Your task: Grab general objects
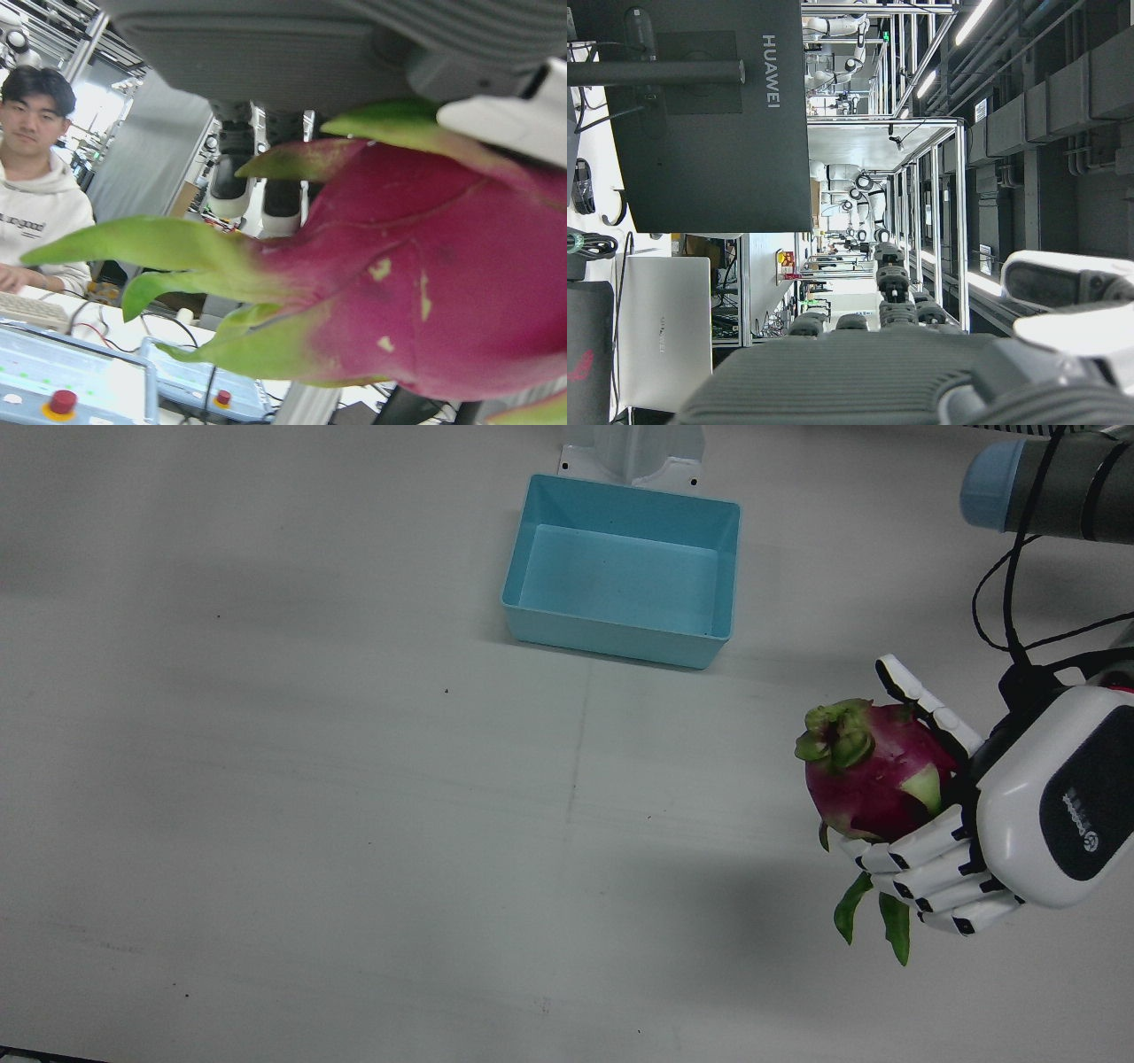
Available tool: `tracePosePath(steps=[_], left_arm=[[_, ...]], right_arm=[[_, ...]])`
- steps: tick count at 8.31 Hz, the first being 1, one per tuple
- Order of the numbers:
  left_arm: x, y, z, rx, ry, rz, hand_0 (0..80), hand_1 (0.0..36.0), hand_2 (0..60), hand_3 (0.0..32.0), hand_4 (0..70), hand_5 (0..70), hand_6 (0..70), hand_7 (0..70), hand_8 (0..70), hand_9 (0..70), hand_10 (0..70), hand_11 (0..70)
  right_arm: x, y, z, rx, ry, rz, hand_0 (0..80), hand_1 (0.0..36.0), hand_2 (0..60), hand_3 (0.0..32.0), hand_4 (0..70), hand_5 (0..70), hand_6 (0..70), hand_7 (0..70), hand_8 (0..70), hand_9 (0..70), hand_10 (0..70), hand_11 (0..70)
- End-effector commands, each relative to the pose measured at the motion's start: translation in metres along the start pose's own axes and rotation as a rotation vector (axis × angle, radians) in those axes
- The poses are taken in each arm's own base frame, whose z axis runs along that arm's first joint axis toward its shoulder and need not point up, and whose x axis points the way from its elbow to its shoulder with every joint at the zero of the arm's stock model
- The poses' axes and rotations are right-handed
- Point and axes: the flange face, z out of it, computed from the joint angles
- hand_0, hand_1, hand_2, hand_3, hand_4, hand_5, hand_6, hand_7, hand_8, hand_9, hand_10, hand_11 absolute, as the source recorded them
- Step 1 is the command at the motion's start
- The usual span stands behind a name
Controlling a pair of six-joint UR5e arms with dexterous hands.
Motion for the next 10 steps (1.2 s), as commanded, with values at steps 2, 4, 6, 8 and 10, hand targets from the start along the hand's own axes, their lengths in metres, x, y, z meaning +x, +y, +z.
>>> tracePosePath(steps=[2,4,6,8,10], left_arm=[[0.028,0.125,-0.002,-0.326,0.114,-0.215,24.5,21.2,60.0,0.0,27.7,70.0,49.6,64.6,47.4,64.3,70.0,70.0],[-0.004,0.162,-0.025,-0.456,0.200,-0.419,29.0,21.8,60.0,0.0,29.2,70.0,53.7,66.4,50.1,67.5,70.0,70.0],[-0.043,0.185,-0.068,-0.519,0.229,-0.486,37.6,24.8,60.0,0.0,30.4,70.0,58.1,69.0,52.8,70.0,70.0,70.0],[-0.058,0.190,-0.093,-0.542,0.228,-0.506,43.0,28.3,60.0,0.0,32.2,70.0,63.0,70.0,55.9,70.0,70.0,70.0],[-0.073,0.249,-0.105,-0.568,0.225,-0.571,44.1,29.3,60.0,0.0,32.3,70.0,62.8,70.0,54.6,70.0,70.0,70.0]], right_arm=[[0.000,0.000,0.000,0.000,0.000,0.000,0.0,0.0,0.0,0.0,0.0,0.0,0.0,0.0,0.0,0.0,0.0,0.0],[0.000,0.000,0.000,0.000,0.000,0.001,0.0,0.0,0.0,0.0,0.0,0.0,0.0,0.0,0.0,0.0,0.0,0.0],[0.000,0.000,0.000,0.000,0.000,0.000,0.0,0.0,0.0,0.0,0.0,0.0,0.0,0.0,0.0,0.0,0.0,0.0],[0.000,0.000,0.000,0.000,0.000,0.000,0.0,0.0,0.0,0.0,0.0,0.0,0.0,0.0,0.0,0.0,0.0,0.0],[0.000,0.000,0.000,0.000,0.000,0.000,0.0,0.0,0.0,0.0,0.0,0.0,0.0,0.0,0.0,0.0,0.0,0.0]])
